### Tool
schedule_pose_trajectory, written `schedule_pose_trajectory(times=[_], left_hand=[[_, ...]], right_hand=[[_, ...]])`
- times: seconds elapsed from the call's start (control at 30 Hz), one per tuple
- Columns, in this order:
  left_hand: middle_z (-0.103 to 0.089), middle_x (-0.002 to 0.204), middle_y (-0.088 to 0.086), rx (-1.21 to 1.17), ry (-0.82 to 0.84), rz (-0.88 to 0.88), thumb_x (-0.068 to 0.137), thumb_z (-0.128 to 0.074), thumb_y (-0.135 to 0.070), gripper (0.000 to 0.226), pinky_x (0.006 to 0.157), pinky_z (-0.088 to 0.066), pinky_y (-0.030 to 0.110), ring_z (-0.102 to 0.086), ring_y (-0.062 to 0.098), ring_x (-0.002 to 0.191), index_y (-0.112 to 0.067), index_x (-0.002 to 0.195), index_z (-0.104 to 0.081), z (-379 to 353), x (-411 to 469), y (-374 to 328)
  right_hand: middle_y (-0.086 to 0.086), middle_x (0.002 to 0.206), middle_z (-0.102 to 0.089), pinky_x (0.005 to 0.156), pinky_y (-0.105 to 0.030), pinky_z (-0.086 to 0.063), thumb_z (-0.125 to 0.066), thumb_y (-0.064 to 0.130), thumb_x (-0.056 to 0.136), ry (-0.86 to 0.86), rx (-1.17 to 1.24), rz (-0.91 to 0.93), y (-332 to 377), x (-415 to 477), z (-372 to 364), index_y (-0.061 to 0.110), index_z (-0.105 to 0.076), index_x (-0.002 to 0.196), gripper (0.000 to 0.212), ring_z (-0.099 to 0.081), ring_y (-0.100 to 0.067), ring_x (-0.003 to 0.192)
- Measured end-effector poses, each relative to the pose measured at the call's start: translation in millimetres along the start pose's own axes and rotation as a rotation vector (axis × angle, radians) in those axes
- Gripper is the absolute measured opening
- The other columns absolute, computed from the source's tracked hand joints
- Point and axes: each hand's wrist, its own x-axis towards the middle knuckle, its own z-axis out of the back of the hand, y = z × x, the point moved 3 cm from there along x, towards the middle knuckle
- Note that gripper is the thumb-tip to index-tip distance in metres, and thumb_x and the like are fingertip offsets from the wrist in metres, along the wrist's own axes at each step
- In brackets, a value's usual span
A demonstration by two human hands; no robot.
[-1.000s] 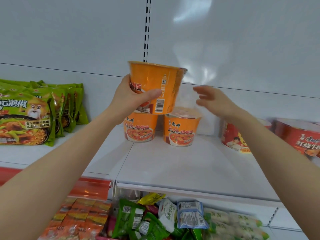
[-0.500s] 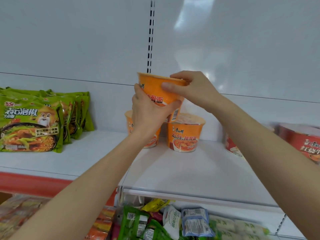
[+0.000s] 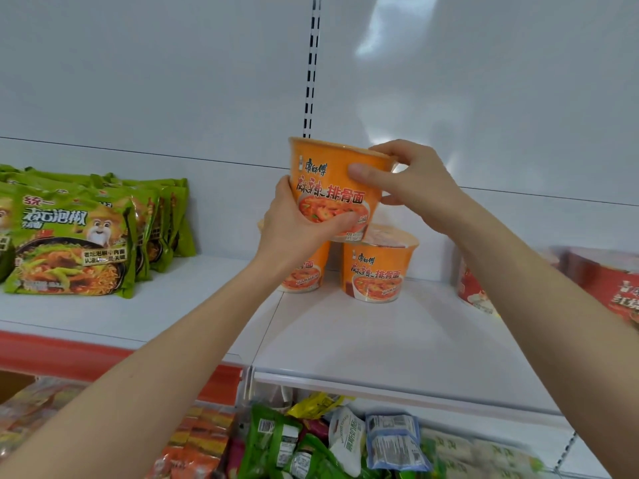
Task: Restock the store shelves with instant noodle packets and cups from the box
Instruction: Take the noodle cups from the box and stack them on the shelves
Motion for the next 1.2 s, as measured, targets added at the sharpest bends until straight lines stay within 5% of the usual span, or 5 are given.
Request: schedule_pose_trajectory(times=[0.2, 0.27, 0.4, 1.03, 1.2], left_hand=[[-0.058, 0.112, -0.001, 0.310, 0.043, -0.110, 0.055, -0.059, -0.069, 0.075, 0.084, -0.050, 0.045, -0.054, 0.021, 0.106, -0.020, 0.110, -0.044, -5, -19, 20], [-0.053, 0.122, 0.004, 0.517, 0.289, -0.191, 0.068, -0.055, -0.067, 0.072, 0.089, -0.047, 0.043, -0.050, 0.023, 0.112, -0.018, 0.120, -0.044, -18, -39, 34], [-0.026, 0.148, 0.015, 0.940, 0.785, 0.072, 0.082, -0.030, -0.072, 0.088, 0.111, -0.022, 0.047, -0.024, 0.032, 0.136, -0.004, 0.139, -0.025, -45, -74, 72], [-0.035, 0.139, 0.012, 0.991, 0.701, -0.003, 0.084, -0.023, -0.071, 0.080, 0.110, -0.023, 0.047, -0.027, 0.030, 0.132, -0.007, 0.129, -0.037, -47, -80, 79], [-0.037, 0.137, 0.009, 0.981, 0.684, -0.017, 0.083, -0.024, -0.072, 0.079, 0.109, -0.025, 0.046, -0.029, 0.029, 0.130, -0.008, 0.128, -0.040, -46, -80, 79]], right_hand=[[0.005, 0.103, -0.059, 0.076, -0.031, -0.056, -0.075, 0.037, 0.071, -0.128, 0.040, -0.015, -14, 13, 4, 0.012, -0.059, 0.112, 0.050, -0.063, -0.016, 0.094], [0.000, 0.113, -0.057, 0.083, -0.035, -0.054, -0.076, 0.039, 0.071, -0.145, -0.001, -0.029, -22, 21, 4, 0.012, -0.058, 0.117, 0.057, -0.061, -0.019, 0.102], [0.000, 0.109, -0.055, 0.075, -0.028, -0.051, -0.075, 0.034, 0.073, -0.110, -0.038, -0.045, -36, 29, -8, 0.010, -0.054, 0.121, 0.057, -0.060, -0.022, 0.103], [-0.007, 0.130, -0.049, 0.080, -0.025, -0.043, -0.063, 0.038, 0.083, -0.035, -0.147, -0.044, -50, 35, -22, 0.012, -0.042, 0.130, 0.058, -0.049, -0.013, 0.101], [-0.007, 0.139, -0.039, 0.085, -0.025, -0.041, -0.062, 0.043, 0.083, 0.015, -0.171, -0.075, -50, 36, -22, 0.015, -0.036, 0.136, 0.066, -0.046, -0.020, 0.121]])
